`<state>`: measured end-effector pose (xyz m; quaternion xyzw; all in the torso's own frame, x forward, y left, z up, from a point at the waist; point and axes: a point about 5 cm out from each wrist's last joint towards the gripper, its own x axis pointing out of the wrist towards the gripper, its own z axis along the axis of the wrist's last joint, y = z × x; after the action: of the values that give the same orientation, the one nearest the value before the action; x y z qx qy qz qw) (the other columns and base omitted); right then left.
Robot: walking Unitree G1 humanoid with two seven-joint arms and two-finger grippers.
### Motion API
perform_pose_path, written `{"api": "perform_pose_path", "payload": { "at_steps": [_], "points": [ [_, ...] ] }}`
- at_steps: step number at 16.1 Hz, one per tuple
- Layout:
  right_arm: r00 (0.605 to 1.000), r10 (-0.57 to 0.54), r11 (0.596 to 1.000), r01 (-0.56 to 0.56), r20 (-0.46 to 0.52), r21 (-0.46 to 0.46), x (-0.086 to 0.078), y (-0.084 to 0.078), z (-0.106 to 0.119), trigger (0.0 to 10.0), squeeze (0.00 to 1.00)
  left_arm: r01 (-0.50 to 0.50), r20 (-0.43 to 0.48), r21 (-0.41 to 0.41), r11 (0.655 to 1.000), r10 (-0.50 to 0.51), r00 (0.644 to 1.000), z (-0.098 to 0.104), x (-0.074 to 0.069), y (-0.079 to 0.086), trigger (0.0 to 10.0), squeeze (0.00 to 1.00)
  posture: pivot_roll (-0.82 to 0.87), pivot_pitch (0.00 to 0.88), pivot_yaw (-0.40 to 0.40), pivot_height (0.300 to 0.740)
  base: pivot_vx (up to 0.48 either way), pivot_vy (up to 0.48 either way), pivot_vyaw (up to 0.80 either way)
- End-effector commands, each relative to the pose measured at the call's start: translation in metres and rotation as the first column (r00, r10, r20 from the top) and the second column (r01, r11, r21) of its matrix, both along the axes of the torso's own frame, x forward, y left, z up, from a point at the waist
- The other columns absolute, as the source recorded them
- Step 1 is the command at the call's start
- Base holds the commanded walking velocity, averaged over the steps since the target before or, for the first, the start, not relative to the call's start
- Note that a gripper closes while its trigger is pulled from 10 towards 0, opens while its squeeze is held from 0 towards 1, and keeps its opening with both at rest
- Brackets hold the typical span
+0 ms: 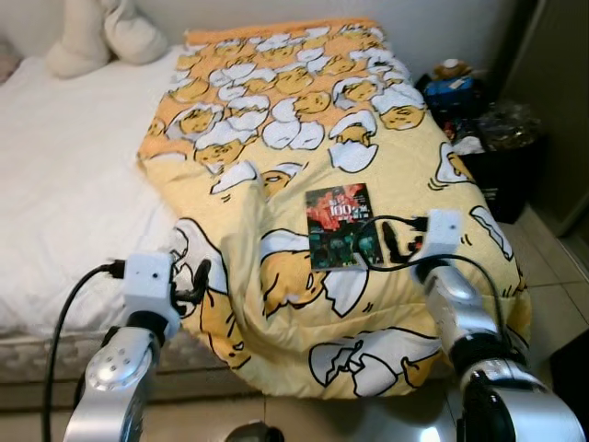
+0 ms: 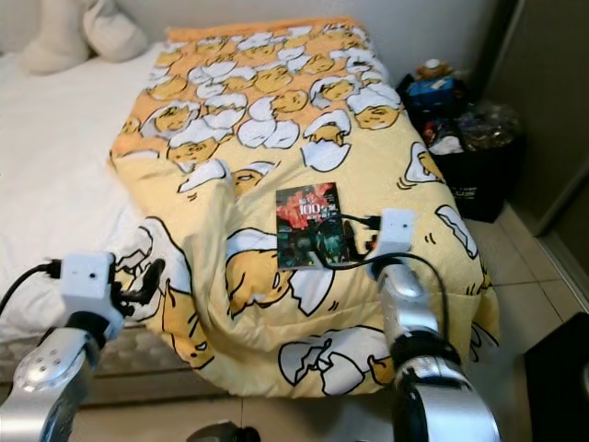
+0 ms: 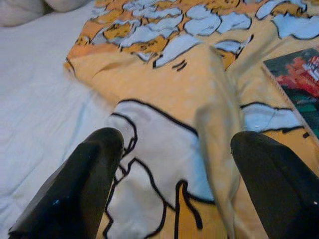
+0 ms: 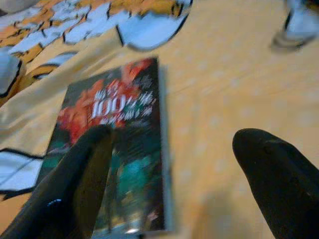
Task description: Clean up the room
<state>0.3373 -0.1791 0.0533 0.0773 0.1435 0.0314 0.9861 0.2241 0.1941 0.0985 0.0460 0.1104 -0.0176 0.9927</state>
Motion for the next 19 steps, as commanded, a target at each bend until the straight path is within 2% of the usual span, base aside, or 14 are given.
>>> {"api": "perform_pose_path", "payload": {
  "at_steps": [1, 7, 8, 9, 11, 12, 13, 15, 19],
  "points": [
    [1.000, -0.006, 1.000, 0.007, -0.027, 0.019, 0.002, 0.002, -0.001, 10.0, 0.00, -0.030, 0.006, 0.016, 0.999, 0.030, 1.000, 0.006, -0.002, 0.008, 10.0, 0.00, 0.14, 0.088, 0.114, 0.740, 0.000, 0.000, 0.00],
    [0.993, 0.000, 1.000, 0.001, -0.119, 0.000, 0.001, 0.016, -0.011, 10.0, 0.00, -0.051, -0.033, 0.032, 0.998, 0.052, 0.998, 0.010, -0.015, 0.015, 10.0, 0.00, 0.18, 0.117, 0.129, 0.740, 0.000, 0.000, 0.00],
    [0.992, -0.005, 1.000, 0.008, -0.130, 0.024, 0.002, 0.019, -0.012, 10.0, 0.00, -0.048, -0.039, 0.033, 0.998, 0.049, 0.998, 0.010, -0.015, 0.015, 10.0, 0.00, 0.18, 0.119, 0.134, 0.740, 0.000, 0.000, 0.00],
    [0.989, -0.016, 0.995, 0.031, -0.146, 0.097, 0.004, 0.024, -0.011, 10.0, 0.00, -0.039, -0.046, 0.035, 0.999, 0.041, 0.998, 0.010, -0.014, 0.015, 10.0, 0.00, 0.18, 0.121, 0.137, 0.740, 0.000, 0.000, 0.00],
    [0.989, -0.014, 0.988, 0.037, -0.150, 0.151, 0.007, 0.031, -0.007, 10.0, 0.00, -0.032, -0.052, 0.035, 0.999, 0.034, 0.998, 0.010, -0.012, 0.015, 10.0, 0.00, 0.17, 0.122, 0.145, 0.740, 0.000, 0.000, 0.00],
    [0.991, -0.015, 0.983, 0.039, -0.134, 0.177, 0.010, 0.034, -0.003, 4.7, 0.00, -0.027, -0.054, 0.034, 0.999, 0.029, 0.998, 0.010, -0.010, 0.014, 10.0, 0.00, 0.16, 0.120, 0.147, 0.740, 0.000, 0.000, 0.00],
    [0.992, -0.022, 0.978, 0.047, -0.124, 0.201, 0.013, 0.036, 0.001, 0.0, 0.00, -0.022, -0.057, 0.032, 0.999, 0.024, 0.998, 0.009, -0.008, 0.013, 10.0, 0.00, 0.14, 0.113, 0.148, 0.740, 0.000, 0.000, 0.00],
    [0.995, -0.006, 0.976, 0.027, -0.098, 0.214, 0.017, 0.042, 0.007, 0.0, 0.00, -0.010, -0.059, 0.023, 1.000, 0.012, 0.998, 0.008, -0.004, 0.009, 10.0, 0.00, 0.13, 0.109, 0.149, 0.740, 0.000, 0.000, 0.00],
    [0.999, 0.034, 0.959, -0.038, 0.021, 0.282, 0.028, 0.060, 0.028, 0.0, 0.00, 0.024, -0.049, 0.012, 1.000, -0.023, 0.999, 0.007, 0.012, 0.002, 10.0, 0.00, 0.08, 0.085, 0.169, 0.740, 0.000, 0.000, 0.00]
  ]
}}
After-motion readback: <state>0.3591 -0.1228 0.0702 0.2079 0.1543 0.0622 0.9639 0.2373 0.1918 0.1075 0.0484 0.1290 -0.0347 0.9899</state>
